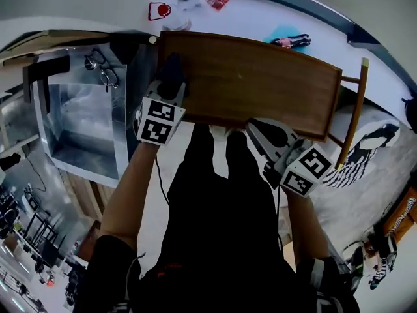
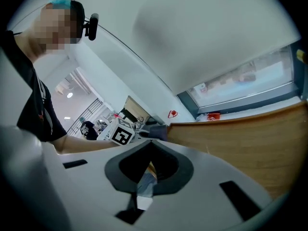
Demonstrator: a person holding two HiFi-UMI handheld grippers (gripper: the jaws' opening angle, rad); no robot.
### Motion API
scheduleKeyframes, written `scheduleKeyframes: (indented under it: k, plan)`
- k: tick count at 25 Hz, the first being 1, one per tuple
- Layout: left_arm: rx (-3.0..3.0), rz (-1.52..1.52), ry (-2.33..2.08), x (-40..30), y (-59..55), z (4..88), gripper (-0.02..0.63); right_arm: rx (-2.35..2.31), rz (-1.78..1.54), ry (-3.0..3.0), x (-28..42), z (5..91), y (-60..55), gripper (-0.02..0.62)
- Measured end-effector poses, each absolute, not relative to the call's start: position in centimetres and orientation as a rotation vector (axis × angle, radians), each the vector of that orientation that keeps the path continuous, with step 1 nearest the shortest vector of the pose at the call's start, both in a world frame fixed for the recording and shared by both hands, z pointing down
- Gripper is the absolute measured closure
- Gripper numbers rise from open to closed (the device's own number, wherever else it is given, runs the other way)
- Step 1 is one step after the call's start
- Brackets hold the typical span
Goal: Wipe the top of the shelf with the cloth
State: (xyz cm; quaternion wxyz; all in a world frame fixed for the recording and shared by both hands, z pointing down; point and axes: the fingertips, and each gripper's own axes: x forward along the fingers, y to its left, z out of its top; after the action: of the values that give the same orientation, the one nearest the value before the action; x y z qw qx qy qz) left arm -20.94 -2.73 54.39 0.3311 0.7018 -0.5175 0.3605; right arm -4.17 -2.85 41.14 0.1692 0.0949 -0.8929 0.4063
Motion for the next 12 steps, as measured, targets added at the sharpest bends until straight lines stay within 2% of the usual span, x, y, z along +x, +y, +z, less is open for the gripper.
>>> scheduleKeyframes:
  k: [12]
  plan:
    - [1.741,1.016,-1.271,-23.7,0.0,59.1,0.557,0.258,1.155,-2.494,-6.5,42.5,-1.9,0.591]
